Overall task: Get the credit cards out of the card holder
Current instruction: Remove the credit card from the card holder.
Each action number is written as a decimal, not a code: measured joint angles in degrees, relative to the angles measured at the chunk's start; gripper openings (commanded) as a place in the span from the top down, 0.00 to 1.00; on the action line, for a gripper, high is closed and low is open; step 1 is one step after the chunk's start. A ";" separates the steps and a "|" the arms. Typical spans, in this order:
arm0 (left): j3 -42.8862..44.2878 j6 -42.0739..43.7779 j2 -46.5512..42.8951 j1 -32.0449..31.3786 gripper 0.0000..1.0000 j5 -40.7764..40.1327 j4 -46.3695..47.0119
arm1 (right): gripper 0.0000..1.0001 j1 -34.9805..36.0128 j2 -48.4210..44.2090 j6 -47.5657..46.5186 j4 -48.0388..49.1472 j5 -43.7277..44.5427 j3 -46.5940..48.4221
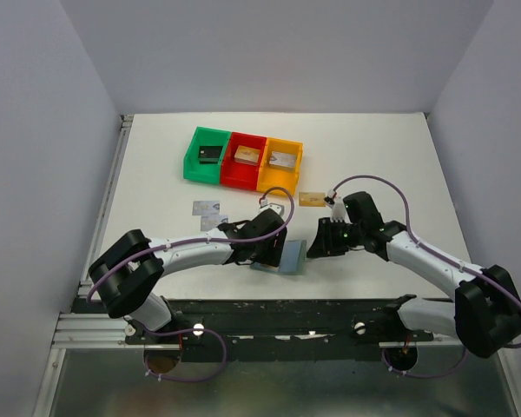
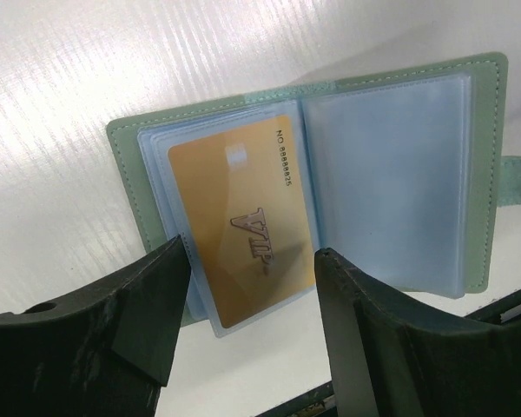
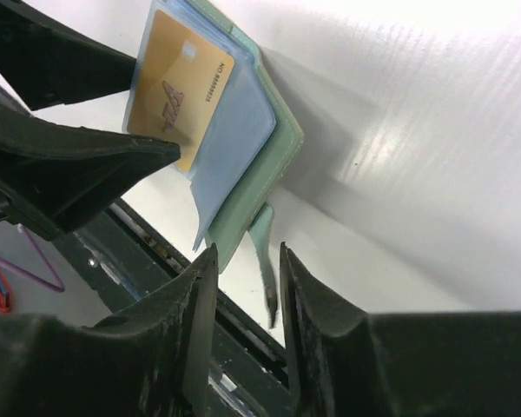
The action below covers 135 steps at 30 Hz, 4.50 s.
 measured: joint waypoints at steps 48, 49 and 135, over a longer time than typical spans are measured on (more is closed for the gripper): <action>-15.87 -5.70 -9.07 9.64 0.78 6.19 21.31 | 0.57 8.61 24.15 17.73 31.10 -6.03 -0.94; -15.87 -5.70 -8.81 9.64 0.79 6.29 21.31 | 0.56 8.61 24.15 17.75 31.39 -6.10 -1.01; -21.16 -8.90 -8.94 9.20 0.82 5.51 25.94 | 0.61 7.69 30.05 29.55 52.00 -12.24 -4.70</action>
